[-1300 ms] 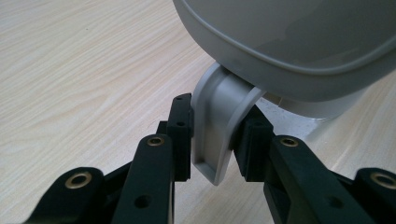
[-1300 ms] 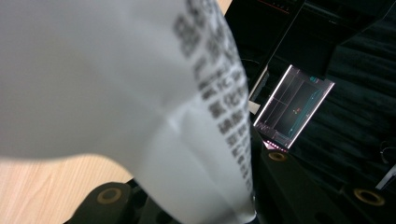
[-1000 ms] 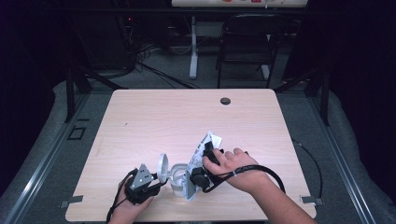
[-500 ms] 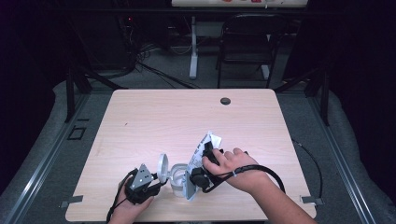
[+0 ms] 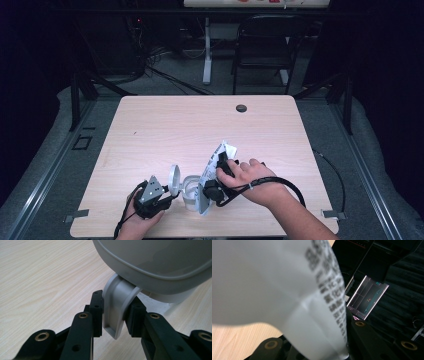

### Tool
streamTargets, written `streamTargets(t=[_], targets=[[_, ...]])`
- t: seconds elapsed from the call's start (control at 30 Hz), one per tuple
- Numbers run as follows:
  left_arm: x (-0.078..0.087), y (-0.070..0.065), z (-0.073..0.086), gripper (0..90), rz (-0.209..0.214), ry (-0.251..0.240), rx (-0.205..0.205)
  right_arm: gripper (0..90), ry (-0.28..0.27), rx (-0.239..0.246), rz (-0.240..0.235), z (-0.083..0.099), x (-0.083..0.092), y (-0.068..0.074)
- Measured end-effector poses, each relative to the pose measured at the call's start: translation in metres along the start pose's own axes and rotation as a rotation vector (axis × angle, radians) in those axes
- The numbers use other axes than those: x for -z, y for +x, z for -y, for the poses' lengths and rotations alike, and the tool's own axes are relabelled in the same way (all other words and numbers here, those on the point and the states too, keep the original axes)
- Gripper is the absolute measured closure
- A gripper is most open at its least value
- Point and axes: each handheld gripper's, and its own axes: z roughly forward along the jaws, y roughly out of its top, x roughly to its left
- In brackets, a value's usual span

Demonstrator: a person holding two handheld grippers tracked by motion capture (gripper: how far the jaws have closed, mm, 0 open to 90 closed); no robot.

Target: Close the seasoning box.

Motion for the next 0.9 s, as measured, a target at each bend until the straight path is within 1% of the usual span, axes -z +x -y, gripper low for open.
streamTargets(t=[0.17,0.2,0.33,0.4,0.47,0.5,0.53,0.57,0.6,0.9], targets=[[-0.0002,0.0001,0.0001,70.9,0.001,-0.003,0.000,81.3,-0.013,-0.016,-0.012,-0.0005,-0.0011,0.0021],[-0.0003,0.0000,0.0002,70.9,0.001,-0.004,0.001,81.3,-0.007,-0.014,-0.014,-0.0008,-0.0009,0.0025],[-0.0003,0.0002,0.0002,70.9,0.001,-0.004,0.000,81.3,-0.018,-0.043,-0.027,0.0003,-0.0020,0.0029],[-0.0003,0.0002,0.0002,71.0,0.001,-0.004,0.000,81.3,-0.004,-0.041,-0.036,0.0004,-0.0016,0.0021],[-0.0003,0.0002,0.0001,71.0,0.000,-0.003,0.000,81.2,-0.022,-0.070,-0.049,0.0018,-0.0028,0.0023],[-0.0004,0.0002,0.0002,71.0,0.000,-0.004,0.000,81.3,-0.024,-0.073,-0.050,0.0020,-0.0029,0.0020],[-0.0004,0.0001,0.0001,71.0,0.000,-0.004,0.000,81.3,-0.014,-0.070,-0.054,0.0020,-0.0021,0.0013],[-0.0004,0.0002,0.0001,71.0,0.000,-0.003,-0.001,81.3,-0.014,-0.078,-0.057,0.0023,-0.0021,0.0013],[-0.0004,0.0002,0.0001,71.0,0.000,-0.003,-0.001,81.3,-0.026,-0.095,-0.063,0.0030,-0.0030,0.0023],[-0.0005,0.0003,0.0001,71.0,0.000,-0.004,0.000,81.2,-0.025,-0.118,-0.085,0.0032,-0.0032,0.0032]])
